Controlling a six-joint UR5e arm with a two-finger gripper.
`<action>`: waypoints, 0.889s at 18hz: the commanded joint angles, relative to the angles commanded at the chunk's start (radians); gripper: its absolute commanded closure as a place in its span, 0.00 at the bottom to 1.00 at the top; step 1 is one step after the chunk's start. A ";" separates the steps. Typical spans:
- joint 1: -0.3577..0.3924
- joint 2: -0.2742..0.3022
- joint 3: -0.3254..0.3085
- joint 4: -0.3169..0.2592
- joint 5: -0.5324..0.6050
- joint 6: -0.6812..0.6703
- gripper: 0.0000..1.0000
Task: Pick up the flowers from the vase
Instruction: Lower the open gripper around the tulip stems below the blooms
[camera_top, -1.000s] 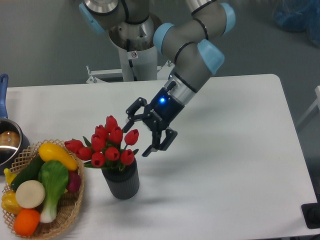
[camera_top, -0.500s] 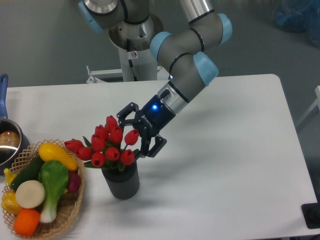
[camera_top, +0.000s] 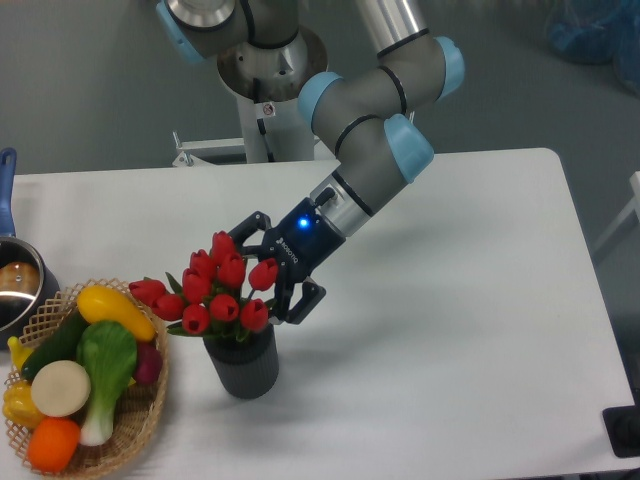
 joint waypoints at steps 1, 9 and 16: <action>-0.002 -0.008 0.003 0.000 -0.009 0.000 0.00; -0.009 -0.031 0.018 0.000 -0.060 -0.002 0.00; -0.009 -0.041 0.034 -0.002 -0.064 -0.002 0.37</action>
